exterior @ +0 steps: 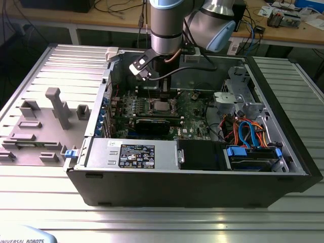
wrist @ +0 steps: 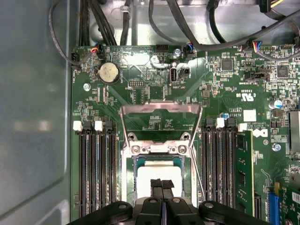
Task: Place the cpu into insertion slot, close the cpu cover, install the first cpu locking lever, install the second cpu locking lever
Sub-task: 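Close the cpu cover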
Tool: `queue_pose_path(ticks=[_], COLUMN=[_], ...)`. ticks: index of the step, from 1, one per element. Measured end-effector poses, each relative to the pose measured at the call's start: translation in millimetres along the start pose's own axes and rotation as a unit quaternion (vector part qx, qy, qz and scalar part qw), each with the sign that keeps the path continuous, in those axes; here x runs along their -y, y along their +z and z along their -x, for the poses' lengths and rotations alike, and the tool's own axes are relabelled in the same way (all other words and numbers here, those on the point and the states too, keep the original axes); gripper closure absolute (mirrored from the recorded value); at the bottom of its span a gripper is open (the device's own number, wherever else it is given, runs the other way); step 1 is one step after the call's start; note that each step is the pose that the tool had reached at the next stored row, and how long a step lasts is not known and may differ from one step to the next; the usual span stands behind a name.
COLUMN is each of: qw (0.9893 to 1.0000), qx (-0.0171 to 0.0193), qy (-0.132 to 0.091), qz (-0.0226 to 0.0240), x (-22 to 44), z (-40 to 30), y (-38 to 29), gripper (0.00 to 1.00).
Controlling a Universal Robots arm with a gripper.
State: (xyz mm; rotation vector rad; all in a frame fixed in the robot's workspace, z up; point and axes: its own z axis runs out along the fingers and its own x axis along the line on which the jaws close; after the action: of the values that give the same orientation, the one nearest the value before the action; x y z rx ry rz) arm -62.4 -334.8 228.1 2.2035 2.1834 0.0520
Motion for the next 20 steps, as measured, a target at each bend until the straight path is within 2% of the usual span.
queue_pose_path(ticks=[8, 12, 20], qw=[1.0000, 1.0000, 1.0000], qx=[0.0000, 0.0000, 0.0001], qy=[0.000, 0.000, 0.000], qz=[0.0000, 0.0000, -0.0001], x=[-1.6, -1.7, -1.7], z=[-0.1, 0.0, 0.1], y=[-0.1, -2.6, -3.5], gripper=[0.89, 0.89, 0.89])
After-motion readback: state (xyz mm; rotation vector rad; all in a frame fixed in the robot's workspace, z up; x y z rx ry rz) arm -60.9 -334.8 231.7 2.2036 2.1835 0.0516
